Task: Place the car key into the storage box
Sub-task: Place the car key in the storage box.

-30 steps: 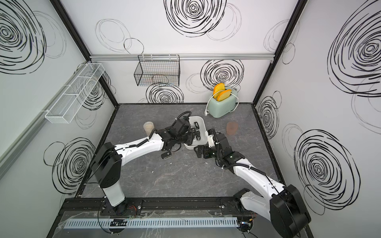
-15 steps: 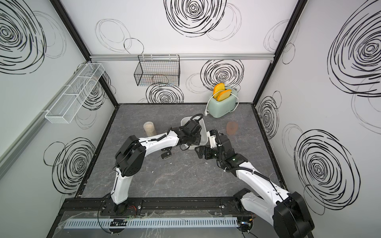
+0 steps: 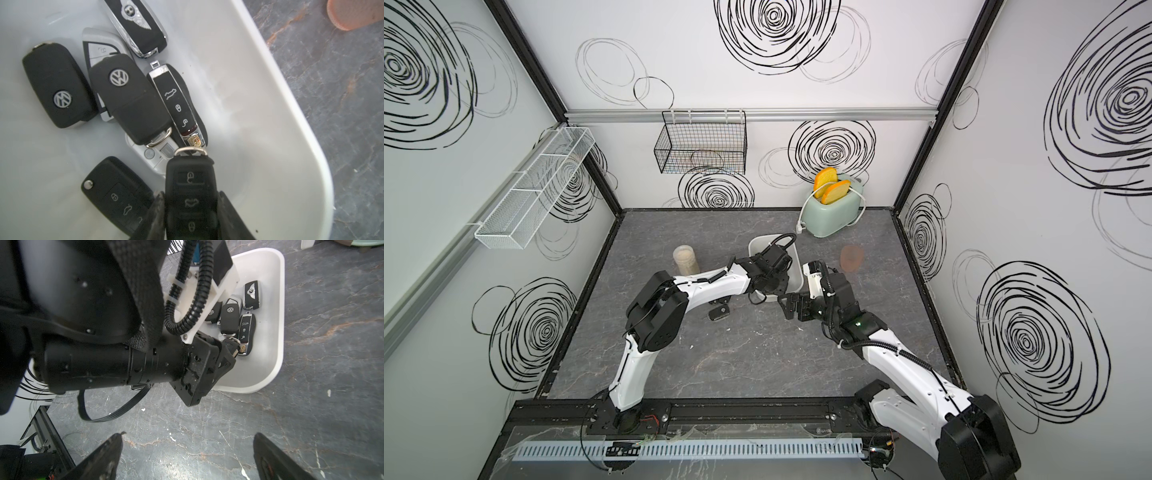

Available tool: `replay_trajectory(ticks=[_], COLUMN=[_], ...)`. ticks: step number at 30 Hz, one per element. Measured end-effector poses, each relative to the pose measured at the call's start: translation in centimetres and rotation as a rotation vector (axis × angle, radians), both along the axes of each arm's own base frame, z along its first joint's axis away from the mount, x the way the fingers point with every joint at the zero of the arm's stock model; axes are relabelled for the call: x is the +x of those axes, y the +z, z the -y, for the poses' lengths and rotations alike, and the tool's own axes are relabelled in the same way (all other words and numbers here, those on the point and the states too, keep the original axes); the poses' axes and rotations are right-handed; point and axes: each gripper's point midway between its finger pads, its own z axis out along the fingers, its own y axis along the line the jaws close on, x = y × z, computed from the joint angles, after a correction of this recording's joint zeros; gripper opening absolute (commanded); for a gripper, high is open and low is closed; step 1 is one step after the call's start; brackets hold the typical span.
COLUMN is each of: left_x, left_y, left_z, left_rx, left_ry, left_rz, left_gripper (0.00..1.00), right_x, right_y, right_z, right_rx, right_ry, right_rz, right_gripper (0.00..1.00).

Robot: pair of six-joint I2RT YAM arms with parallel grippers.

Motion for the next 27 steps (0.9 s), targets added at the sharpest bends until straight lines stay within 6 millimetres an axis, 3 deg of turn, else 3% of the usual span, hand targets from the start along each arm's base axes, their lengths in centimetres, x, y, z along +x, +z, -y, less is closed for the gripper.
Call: replay_trajectory(ticks=[5,9,13,16,21,27], left_x=[0.0,-0.2,-1.2,-1.7,-2.5,-4.9], left_y=[0.2,1.5,5.0,8.8,13.5,13.9], left_z=[0.0,-0.2,-1.4,-2.5,-5.4,-10.6], left_rx=[-0.005,-0.041,-0.118,-0.205,-0.317,-0.368], left_ry=[0.003,0.017,0.048,0.073,0.122,0.182], left_rz=[0.001,0.009,0.039,0.086,0.159,0.171], left_gripper=[0.54,0.64,0.71,0.79,1.0,0.98], right_x=[0.0,0.1,0.1,0.2,0.6,0.9], right_y=[-0.2,-0.3,-0.3,-0.1,0.0,0.2], right_z=[0.2,0.3,0.3,0.2,-0.8,-4.0], right_rx=[-0.002,-0.005,-0.005,-0.001,0.017,0.016], right_ry=[-0.01,-0.014,-0.015,-0.011,0.01,0.076], right_rz=[-0.009,-0.015,-0.014,-0.013,-0.034,-0.049], right_gripper=[0.99,0.99,0.99,0.99,0.99,0.99])
